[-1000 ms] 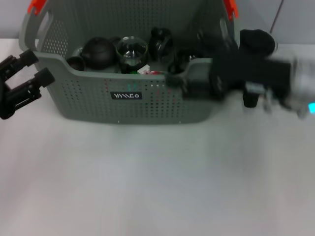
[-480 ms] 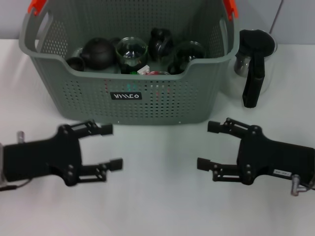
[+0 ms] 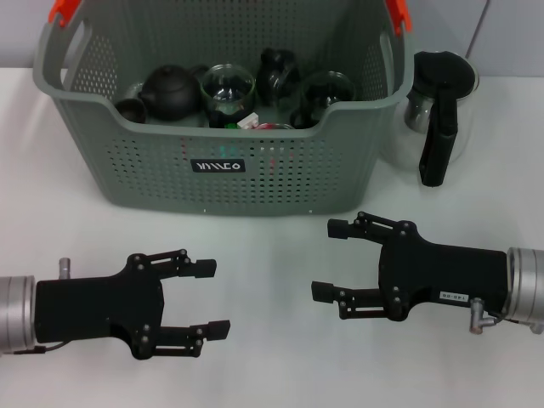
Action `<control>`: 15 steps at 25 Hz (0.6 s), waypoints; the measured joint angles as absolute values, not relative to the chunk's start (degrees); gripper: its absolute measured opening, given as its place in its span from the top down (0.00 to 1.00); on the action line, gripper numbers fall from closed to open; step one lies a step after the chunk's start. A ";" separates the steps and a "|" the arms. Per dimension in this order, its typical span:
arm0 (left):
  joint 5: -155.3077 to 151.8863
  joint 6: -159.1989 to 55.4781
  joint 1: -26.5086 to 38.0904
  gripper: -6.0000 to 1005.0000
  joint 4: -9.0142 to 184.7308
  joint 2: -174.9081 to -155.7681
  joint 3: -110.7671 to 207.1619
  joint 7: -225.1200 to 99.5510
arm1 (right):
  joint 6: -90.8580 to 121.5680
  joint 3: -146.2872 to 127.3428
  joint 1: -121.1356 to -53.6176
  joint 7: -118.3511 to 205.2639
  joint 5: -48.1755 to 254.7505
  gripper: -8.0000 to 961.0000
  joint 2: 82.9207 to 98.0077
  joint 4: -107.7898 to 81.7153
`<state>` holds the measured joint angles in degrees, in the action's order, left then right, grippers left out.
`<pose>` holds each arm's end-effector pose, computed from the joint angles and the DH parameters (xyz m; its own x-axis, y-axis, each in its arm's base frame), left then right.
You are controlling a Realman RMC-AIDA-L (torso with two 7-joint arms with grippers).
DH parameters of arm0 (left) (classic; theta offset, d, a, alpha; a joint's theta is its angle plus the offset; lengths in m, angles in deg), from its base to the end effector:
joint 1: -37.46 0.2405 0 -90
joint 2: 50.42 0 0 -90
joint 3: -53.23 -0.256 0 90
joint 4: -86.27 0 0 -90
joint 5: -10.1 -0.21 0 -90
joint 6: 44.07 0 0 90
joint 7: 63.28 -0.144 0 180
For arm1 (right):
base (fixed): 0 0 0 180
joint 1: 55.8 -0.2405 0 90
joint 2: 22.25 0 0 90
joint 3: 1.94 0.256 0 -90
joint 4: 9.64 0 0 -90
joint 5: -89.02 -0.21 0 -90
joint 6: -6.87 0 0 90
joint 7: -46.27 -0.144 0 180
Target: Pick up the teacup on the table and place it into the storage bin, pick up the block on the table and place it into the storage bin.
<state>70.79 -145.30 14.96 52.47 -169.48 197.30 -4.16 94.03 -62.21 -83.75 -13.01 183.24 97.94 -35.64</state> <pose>-0.2954 0.2581 -0.0082 0.8338 0.1894 0.5186 0.2803 -0.9545 -0.1020 0.2434 0.2939 -0.0596 0.7930 -0.1649 -0.5865 -0.2644 -0.9604 -0.0874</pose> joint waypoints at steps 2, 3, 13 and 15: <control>70.78 -145.30 14.97 0.19 52.48 -169.39 197.40 -4.22 | 93.88 -62.23 -83.76 -13.01 183.24 0.02 97.93 -35.62; 70.77 -145.21 14.97 0.19 52.49 -169.33 197.43 -4.22 | 93.81 -62.24 -83.76 -13.01 183.24 0.02 97.93 -35.61; 70.74 -144.94 14.96 0.19 52.34 -169.40 197.57 -4.07 | 93.58 -62.24 -82.78 -13.96 183.80 0.02 97.58 -35.49; 70.74 -145.10 14.96 0.19 52.25 -169.38 197.52 -4.00 | 93.58 -62.10 -82.58 -14.22 184.50 0.02 97.54 -35.48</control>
<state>70.74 -145.10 14.96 52.25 -169.38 197.52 -4.00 93.58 -62.10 -82.58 -14.22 184.50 97.54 -35.48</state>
